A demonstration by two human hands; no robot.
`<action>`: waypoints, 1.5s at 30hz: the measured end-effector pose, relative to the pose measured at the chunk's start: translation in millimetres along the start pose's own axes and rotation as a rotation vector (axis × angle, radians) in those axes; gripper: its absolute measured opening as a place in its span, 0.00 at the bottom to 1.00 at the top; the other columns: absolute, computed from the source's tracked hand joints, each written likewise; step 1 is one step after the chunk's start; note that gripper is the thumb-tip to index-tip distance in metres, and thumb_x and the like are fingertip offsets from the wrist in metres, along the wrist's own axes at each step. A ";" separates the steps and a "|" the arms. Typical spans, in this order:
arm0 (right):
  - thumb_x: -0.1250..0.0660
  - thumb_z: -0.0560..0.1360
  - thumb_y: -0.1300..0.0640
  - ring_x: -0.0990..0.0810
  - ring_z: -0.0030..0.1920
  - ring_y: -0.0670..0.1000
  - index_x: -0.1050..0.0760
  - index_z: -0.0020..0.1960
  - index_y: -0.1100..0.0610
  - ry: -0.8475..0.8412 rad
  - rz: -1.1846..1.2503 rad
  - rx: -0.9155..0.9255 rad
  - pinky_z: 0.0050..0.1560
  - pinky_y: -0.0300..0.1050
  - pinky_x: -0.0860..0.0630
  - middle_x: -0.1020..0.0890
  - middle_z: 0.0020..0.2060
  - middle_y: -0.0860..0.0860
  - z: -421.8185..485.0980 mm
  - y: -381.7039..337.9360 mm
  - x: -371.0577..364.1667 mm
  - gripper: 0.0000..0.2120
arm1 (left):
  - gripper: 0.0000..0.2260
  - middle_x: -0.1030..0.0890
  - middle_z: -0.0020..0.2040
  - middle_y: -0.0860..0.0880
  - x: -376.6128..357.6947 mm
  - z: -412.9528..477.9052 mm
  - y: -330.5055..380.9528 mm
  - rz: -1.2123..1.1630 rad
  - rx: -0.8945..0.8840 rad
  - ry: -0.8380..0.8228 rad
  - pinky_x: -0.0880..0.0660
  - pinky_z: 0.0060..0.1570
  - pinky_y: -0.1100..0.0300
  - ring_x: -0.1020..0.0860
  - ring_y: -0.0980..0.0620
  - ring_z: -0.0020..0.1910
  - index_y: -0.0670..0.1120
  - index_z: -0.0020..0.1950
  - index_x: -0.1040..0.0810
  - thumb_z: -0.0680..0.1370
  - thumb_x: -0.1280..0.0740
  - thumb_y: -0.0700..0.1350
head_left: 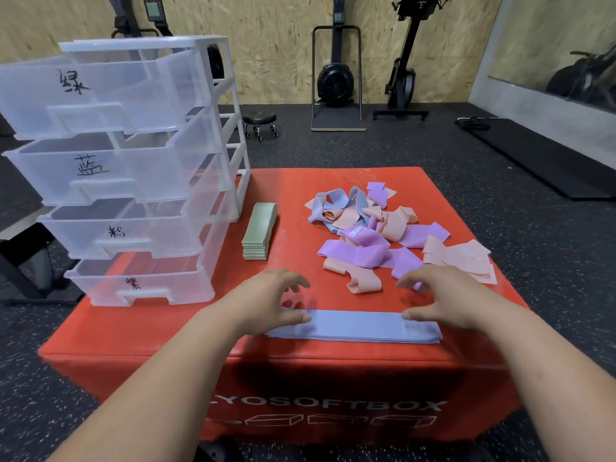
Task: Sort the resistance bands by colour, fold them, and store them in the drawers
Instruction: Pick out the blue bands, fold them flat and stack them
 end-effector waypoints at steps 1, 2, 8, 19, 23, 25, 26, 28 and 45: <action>0.19 0.68 0.41 0.22 0.53 0.42 0.21 0.64 0.40 0.035 0.019 -0.001 0.56 0.42 0.26 0.21 0.54 0.38 5.4 -2.1 3.2 0.25 | 0.28 0.22 0.61 0.60 0.8 5.3 0.7 -0.008 0.000 0.014 0.23 0.62 0.53 0.24 0.58 0.60 0.61 0.72 0.26 0.74 0.27 0.67; 0.20 0.70 0.41 0.22 0.53 0.43 0.21 0.64 0.41 0.067 0.033 -0.004 0.55 0.42 0.26 0.21 0.54 0.39 11.5 -3.6 5.5 0.24 | 0.28 0.22 0.62 0.59 1.1 11.1 1.0 -0.010 0.001 0.025 0.23 0.62 0.53 0.24 0.57 0.60 0.60 0.72 0.26 0.75 0.27 0.67; 0.26 0.75 0.41 0.24 0.67 0.49 0.22 0.67 0.43 0.217 0.018 0.017 0.66 0.50 0.28 0.21 0.66 0.43 61.7 -9.4 13.9 0.22 | 0.29 0.23 0.65 0.51 -1.5 55.1 -4.5 0.013 0.033 0.093 0.26 0.66 0.50 0.24 0.49 0.66 0.55 0.75 0.26 0.77 0.27 0.62; 0.40 0.82 0.37 0.40 0.78 0.54 0.29 0.76 0.48 0.203 0.005 -0.111 0.74 0.55 0.33 0.32 0.77 0.48 160.3 -16.7 -7.7 0.26 | 0.28 0.26 0.68 0.50 -15.2 119.1 -24.2 0.000 0.080 0.172 0.27 0.68 0.47 0.27 0.46 0.69 0.55 0.77 0.29 0.79 0.30 0.61; 0.47 0.81 0.32 0.42 0.79 0.54 0.30 0.77 0.45 0.180 -0.108 -0.161 0.75 0.57 0.36 0.34 0.79 0.47 183.4 -6.5 -19.1 0.30 | 0.27 0.27 0.68 0.51 -20.0 128.1 -28.1 0.014 0.074 0.162 0.27 0.67 0.47 0.28 0.46 0.68 0.56 0.76 0.30 0.79 0.31 0.61; 0.49 0.81 0.31 0.42 0.78 0.56 0.32 0.78 0.45 0.166 -0.136 -0.205 0.75 0.57 0.37 0.36 0.80 0.48 190.2 0.2 -22.1 0.31 | 0.27 0.27 0.69 0.51 -20.2 130.9 -29.0 0.012 0.071 0.163 0.28 0.69 0.48 0.28 0.46 0.69 0.56 0.77 0.30 0.79 0.30 0.60; 0.49 0.81 0.31 0.42 0.78 0.56 0.31 0.77 0.45 0.164 -0.140 -0.224 0.75 0.57 0.37 0.36 0.80 0.47 191.4 2.3 -22.2 0.31 | 0.27 0.27 0.69 0.51 -19.7 131.7 -29.3 0.005 0.071 0.163 0.29 0.69 0.48 0.28 0.46 0.69 0.55 0.77 0.30 0.79 0.30 0.60; 0.48 0.82 0.33 0.40 0.77 0.57 0.28 0.74 0.47 0.177 -0.136 -0.238 0.73 0.57 0.36 0.34 0.79 0.46 192.3 4.4 -20.6 0.29 | 0.27 0.27 0.70 0.51 -18.5 131.8 -30.9 -0.013 0.072 0.164 0.28 0.69 0.48 0.29 0.47 0.69 0.55 0.77 0.30 0.79 0.29 0.59; 0.24 0.72 0.57 0.21 0.50 0.54 0.16 0.49 0.42 0.493 -0.002 -0.151 0.51 0.47 0.25 0.14 0.47 0.45 107.6 18.4 63.8 0.11 | 0.24 0.26 0.67 0.52 0.0 106.5 -8.9 -0.071 0.057 0.177 0.26 0.66 0.50 0.26 0.48 0.67 0.55 0.75 0.27 0.80 0.31 0.60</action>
Point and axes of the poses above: each hand's wrist, its own z-axis towards the middle knuckle, its own x-axis out of the back of the hand, y = z × x, the point moved 9 cm from there along z, towards the middle knuckle
